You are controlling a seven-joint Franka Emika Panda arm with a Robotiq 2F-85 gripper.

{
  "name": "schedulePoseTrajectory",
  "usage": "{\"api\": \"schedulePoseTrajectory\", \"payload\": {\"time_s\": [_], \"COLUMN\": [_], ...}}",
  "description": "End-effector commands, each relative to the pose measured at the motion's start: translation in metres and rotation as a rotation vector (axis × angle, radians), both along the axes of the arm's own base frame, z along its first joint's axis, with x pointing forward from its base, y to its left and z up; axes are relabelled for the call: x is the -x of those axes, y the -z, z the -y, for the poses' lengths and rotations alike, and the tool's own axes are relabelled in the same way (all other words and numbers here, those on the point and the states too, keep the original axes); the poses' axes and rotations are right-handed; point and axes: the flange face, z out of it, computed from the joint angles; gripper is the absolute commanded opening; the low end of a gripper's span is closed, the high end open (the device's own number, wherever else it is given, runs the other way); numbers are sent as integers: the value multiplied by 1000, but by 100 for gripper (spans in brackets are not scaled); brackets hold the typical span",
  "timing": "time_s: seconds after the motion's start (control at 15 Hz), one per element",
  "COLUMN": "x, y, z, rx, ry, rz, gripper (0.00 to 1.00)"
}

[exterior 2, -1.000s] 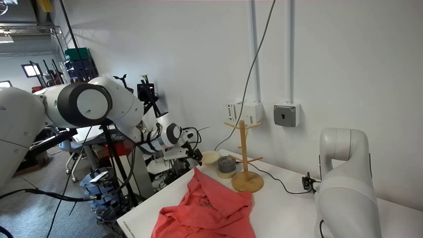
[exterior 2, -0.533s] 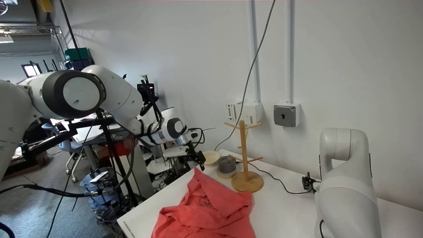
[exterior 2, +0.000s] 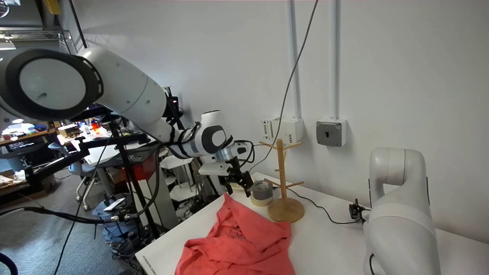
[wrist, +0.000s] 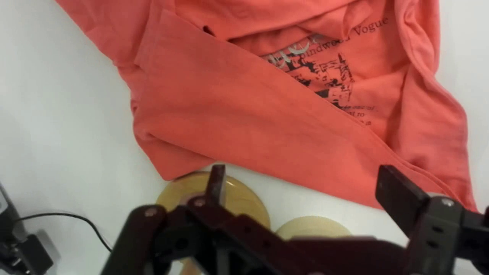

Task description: Move the shirt away from you then unfold it

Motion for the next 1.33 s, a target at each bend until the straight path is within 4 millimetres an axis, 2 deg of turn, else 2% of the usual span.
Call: {"api": "schedulePoseTrajectory", "payload": {"time_s": [0.0,0.2,0.47,0.6,0.8,1.0,1.27], "x": [20,37,56,60,59,50,39], "y": [-7,5,36,51,65,69,79], "z": [40,71,111,128,150,160,161], "rx": [-71,-116,-192,-226,-280,-326,-369], "ry": [83,165,277,326,389,424,441], "rz": [-34,-77,-82,-51,1,45,51], "gripper": [100,100,100,100,98,96,94]}}
